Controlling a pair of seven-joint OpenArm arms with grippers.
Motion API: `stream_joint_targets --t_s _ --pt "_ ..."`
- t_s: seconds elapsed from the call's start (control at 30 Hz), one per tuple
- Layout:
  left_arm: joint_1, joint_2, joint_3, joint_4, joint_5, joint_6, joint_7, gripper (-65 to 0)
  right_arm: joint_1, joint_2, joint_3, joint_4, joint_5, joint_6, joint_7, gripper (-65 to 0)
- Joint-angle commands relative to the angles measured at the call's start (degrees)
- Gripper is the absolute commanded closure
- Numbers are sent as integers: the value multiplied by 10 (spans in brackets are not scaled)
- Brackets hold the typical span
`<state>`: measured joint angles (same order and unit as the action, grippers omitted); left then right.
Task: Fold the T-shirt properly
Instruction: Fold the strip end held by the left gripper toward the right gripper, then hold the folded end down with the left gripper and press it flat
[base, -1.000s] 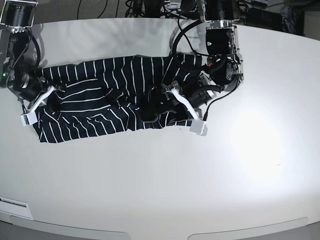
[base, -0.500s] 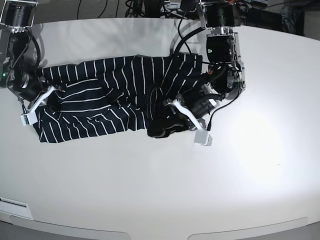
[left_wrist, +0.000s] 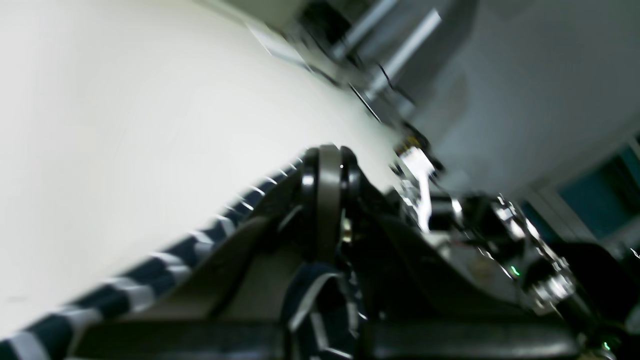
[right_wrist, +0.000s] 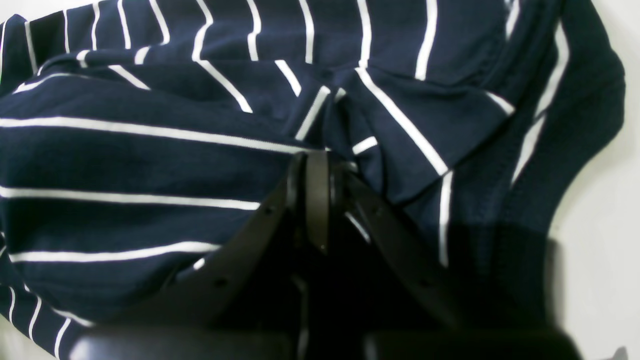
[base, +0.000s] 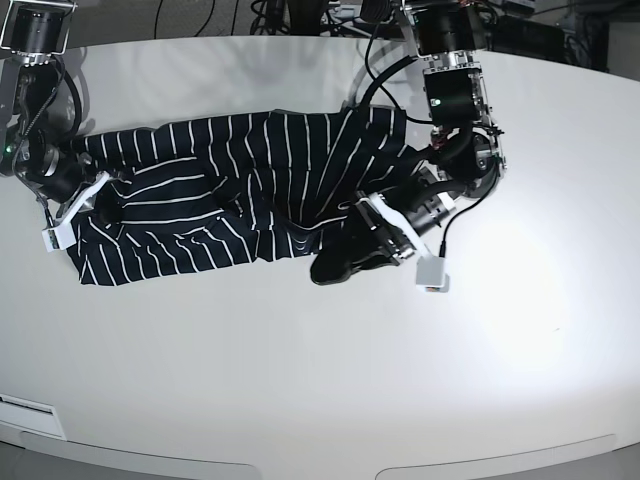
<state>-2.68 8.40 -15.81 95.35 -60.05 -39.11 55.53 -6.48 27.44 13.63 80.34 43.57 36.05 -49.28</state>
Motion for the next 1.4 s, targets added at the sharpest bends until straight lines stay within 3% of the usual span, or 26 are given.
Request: stream_joint_targets --t_s 0.0,0.13,0.33,0.57,0.8,1.03,1.37 --pt "-10 -6 -11 12 -15 -9 -10 0 -13 -1 -10 -9 -43 -2 -75 0" --pt "-3 -42 -49 12 16 28 5 0 -13 -1 -10 -9 -43 -2 -75 0" --pt "35 -83 -35 12 113 95 12 0 -13 -1 -10 -9 -43 -2 -74 0" --pt "49 -85 5 12 80 86 80 0 -12 -1 -10 -9 -43 -2 -73 0" --pt "47 -85 74 12 -55 2 139 0 -13 -1 -10 -9 -43 -3 -73 0" --pt "44 -85 108 12 -36 -3 115 0 -13 -1 -10 -9 -44 -11 -73 0" --pt "30 -127 56 39 -31 -8 141 0 -13 -1 -10 -9 -44 -11 -74 0"
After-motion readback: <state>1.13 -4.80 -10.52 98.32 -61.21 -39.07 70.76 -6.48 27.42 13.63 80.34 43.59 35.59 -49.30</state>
